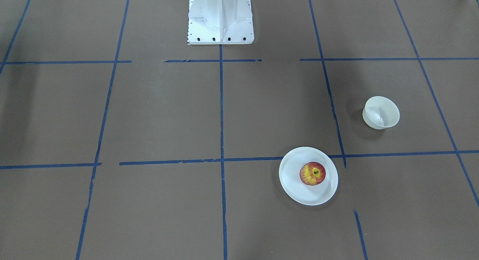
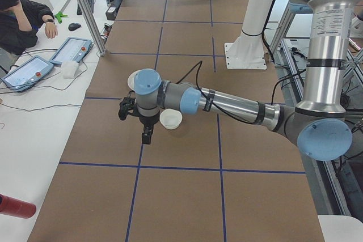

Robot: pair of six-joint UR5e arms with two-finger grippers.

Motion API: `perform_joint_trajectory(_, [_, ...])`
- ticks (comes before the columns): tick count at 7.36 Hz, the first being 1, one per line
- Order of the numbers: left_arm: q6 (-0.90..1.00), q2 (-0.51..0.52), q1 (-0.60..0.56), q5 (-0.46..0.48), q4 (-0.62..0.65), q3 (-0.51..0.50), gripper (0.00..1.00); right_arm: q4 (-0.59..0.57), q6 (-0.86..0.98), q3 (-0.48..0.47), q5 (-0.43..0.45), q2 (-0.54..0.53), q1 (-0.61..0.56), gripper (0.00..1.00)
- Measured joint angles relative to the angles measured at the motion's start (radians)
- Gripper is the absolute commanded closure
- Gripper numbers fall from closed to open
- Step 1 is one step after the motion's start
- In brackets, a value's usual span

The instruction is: Move apple from plate to bowl

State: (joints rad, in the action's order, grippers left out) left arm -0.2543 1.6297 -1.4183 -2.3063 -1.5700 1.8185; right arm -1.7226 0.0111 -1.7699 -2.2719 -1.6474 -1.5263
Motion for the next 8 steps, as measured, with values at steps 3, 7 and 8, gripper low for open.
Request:
perform_joint_trajectory(3, [-0.372, 0.227, 0.240, 0.037, 0.070, 0.006, 0.00, 0.000, 0.000, 0.000, 0.000, 0.000, 0.000, 0.00])
perform_joint_trajectory(7, [-0.560, 0.585, 0.383, 0.038, 0.071, -0.336, 0.00, 0.000, 0.000, 0.000, 0.000, 0.000, 0.000, 0.00])
perform_joint_trajectory(8, [-0.606, 0.648, 0.402, 0.043, -0.015, -0.453, 0.00, 0.000, 0.000, 0.000, 0.000, 0.000, 0.000, 0.00])
